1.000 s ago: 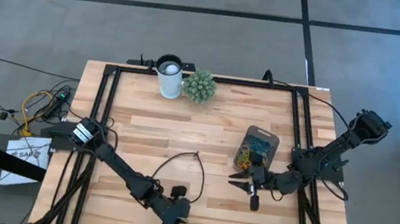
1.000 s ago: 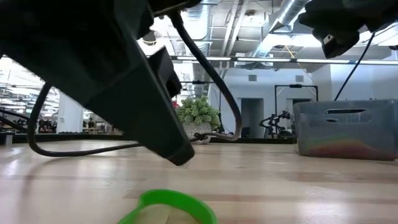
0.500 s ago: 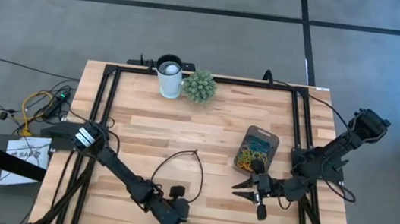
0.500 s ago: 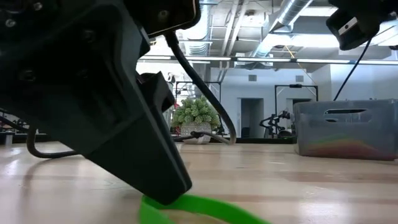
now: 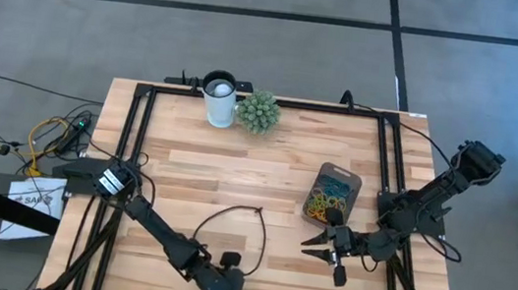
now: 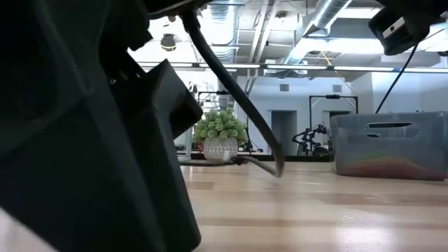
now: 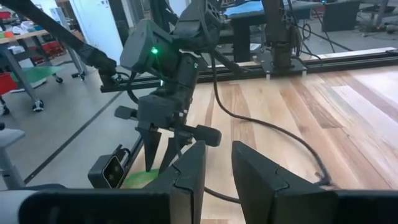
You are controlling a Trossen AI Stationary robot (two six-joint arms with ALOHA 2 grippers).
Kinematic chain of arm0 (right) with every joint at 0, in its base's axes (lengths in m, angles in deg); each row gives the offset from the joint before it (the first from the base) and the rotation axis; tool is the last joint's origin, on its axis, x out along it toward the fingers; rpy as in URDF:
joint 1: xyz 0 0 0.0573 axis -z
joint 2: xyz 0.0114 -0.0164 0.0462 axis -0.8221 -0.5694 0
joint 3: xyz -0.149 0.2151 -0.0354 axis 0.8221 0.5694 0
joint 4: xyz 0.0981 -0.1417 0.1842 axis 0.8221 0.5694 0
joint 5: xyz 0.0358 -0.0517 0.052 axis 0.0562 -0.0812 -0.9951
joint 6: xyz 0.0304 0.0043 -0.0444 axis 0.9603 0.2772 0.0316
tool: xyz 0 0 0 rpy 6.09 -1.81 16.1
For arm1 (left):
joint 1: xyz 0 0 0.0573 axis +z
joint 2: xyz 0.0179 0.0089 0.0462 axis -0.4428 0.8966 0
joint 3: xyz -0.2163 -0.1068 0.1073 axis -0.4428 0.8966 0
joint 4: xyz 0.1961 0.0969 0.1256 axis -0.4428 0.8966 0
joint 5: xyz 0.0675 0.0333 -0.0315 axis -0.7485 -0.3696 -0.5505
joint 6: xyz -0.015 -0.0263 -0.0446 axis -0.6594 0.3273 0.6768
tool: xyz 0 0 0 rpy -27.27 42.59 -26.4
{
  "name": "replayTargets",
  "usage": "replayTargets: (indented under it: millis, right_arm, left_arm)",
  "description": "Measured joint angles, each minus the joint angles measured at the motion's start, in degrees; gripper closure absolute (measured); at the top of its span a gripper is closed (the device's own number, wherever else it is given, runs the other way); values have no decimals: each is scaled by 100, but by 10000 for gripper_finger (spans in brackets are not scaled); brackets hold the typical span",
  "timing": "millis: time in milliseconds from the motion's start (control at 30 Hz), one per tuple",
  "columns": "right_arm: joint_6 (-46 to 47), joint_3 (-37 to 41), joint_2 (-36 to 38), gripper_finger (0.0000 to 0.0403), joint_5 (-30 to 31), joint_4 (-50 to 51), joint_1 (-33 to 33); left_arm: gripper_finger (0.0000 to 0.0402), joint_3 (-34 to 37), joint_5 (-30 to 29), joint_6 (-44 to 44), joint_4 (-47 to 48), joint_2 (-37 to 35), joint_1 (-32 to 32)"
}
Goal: Pick and place items into bin
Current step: Put the green rubber band into the black bin
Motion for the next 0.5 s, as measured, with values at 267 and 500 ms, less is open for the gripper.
replayTargets:
  millis: [267,500]
  right_arm:
    - [2,0,0,330,0,2,0]
    - [3,0,0,330,-1,-3,0]
  left_arm:
    - [363,-19,-252,-155,320,54,-24]
    - [400,4,-843,-509,810,-161,-55]
